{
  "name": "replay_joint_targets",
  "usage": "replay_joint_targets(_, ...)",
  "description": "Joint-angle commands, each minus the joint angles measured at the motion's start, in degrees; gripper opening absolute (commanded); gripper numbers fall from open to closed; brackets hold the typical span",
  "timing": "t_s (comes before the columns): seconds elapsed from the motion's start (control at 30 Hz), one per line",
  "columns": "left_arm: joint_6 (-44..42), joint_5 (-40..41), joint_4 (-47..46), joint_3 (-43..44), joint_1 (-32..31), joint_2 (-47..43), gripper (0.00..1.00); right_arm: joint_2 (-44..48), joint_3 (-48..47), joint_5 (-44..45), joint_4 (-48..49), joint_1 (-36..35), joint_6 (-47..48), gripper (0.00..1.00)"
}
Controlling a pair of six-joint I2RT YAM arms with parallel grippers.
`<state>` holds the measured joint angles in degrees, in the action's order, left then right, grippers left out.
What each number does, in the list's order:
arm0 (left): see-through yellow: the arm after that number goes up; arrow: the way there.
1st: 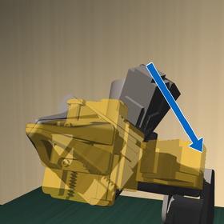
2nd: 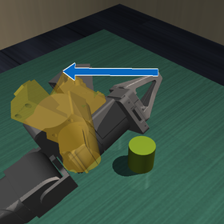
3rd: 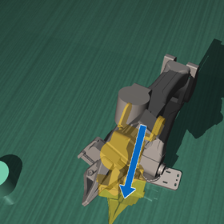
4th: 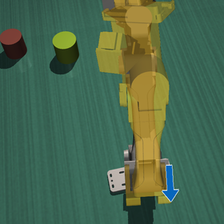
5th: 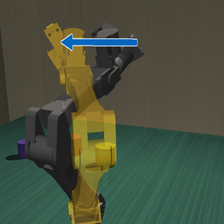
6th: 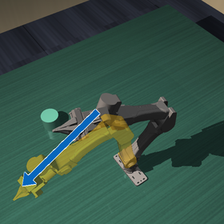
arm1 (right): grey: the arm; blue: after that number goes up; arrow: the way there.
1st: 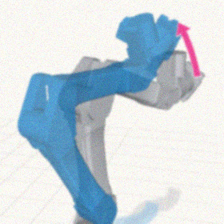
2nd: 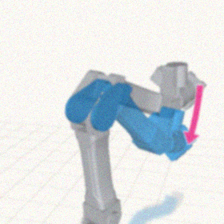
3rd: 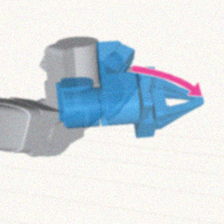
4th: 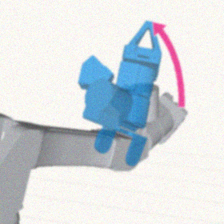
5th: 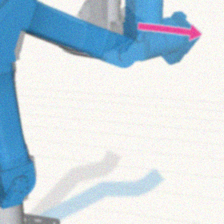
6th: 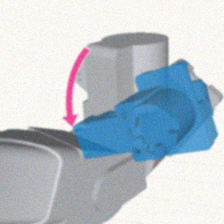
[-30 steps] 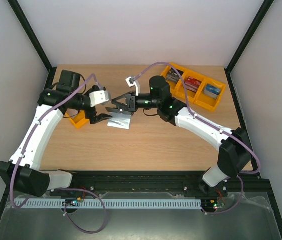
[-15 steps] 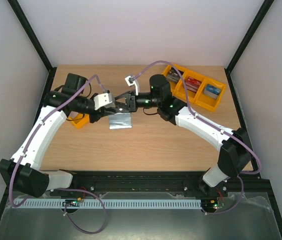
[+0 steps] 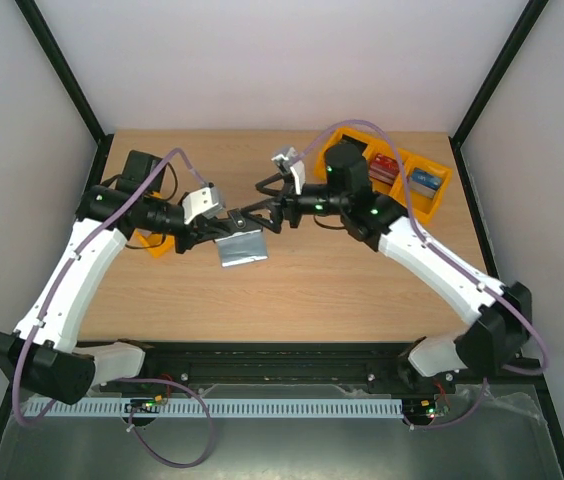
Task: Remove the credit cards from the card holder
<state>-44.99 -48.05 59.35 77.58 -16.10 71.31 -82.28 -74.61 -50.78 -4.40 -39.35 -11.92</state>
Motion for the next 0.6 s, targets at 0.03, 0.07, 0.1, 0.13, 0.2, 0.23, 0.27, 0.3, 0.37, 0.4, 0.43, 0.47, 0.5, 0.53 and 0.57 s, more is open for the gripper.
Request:
replay_joint_targets(0.03, 2.3, -4.2, 3.1, 4.2, 0.1, -1.7, 0.02, 8.6, 2.9, 6.3, -6.9, 0.6, 15.7, 0.99)
replay_joint_targets(0.07, 2.2, -4.5, 3.5, 4.7, 0.2, -1.8, 0.02, 10.4, 4.1, 7.8, -7.0, 0.6, 17.4, 0.99)
replay_joint_targets(0.1, 2.2, -4.8, 3.9, 5.3, 0.3, -1.9, 0.02, 12.3, 5.9, 9.1, -6.3, 0.6, 19.4, 0.99)
replay_joint_targets(0.13, 2.2, -5.0, 4.3, 5.5, 0.3, -2.0, 0.02, 14.5, 8.4, 10.3, -4.8, 0.6, 21.3, 0.99)
replay_joint_targets(0.2, 2.3, -5.3, 4.9, 6.4, 0.2, -2.1, 0.02, 18.9, 14.2, 12.3, -1.0, 0.6, 24.8, 0.99)
replay_joint_targets(0.23, 2.3, -5.5, 5.2, 6.9, 0.2, -2.1, 0.02, 20.5, 16.8, 12.7, 0.6, 0.6, 26.9, 0.99)
replay_joint_targets(0.27, 2.3, -5.7, 5.4, 7.3, 0.3, -2.2, 0.02, 21.8, 19.5, 12.4, 2.0, 0.6, 29.5, 0.99)
replay_joint_targets(0.3, 2.5, -5.9, 5.6, 7.6, 0.3, -2.2, 0.02, 22.6, 21.8, 11.6, 2.8, 0.5, 32.9, 0.99)
replay_joint_targets(0.37, 2.9, -6.5, 5.8, 8.0, 0.3, -2.4, 0.02, 23.3, 24.7, 10.8, 3.3, -0.2, 39.3, 0.99)
replay_joint_targets(0.4, 2.9, -6.9, 5.7, 8.0, 0.4, -2.5, 0.02, 23.4, 25.5, 11.5, 3.4, -0.8, 41.4, 0.99)
replay_joint_targets(0.43, 3.1, -7.2, 5.8, 7.9, 0.4, -2.6, 0.02, 23.3, 26.1, 12.0, 3.4, -1.5, 43.1, 0.99)
replay_joint_targets(0.47, 3.1, -7.4, 5.8, 7.9, 0.3, -2.7, 0.02, 23.1, 26.6, 13.3, 4.1, -2.1, 44.2, 0.99)
replay_joint_targets(0.5, 3.3, -7.8, 5.8, 8.0, 0.4, -2.8, 0.02, 22.9, 27.2, 15.8, 5.2, -3.1, 45.1, 0.99)
replay_joint_targets(0.53, 3.4, -8.1, 5.9, 8.0, 0.4, -3.0, 0.02, 22.2, 27.7, 17.7, 6.8, -4.0, 45.7, 0.99)
replay_joint_targets(0.57, 3.4, -8.4, 6.0, 8.0, 0.4, -3.0, 0.02, 21.1, 27.9, 18.8, 8.5, -4.8, 46.0, 0.99)
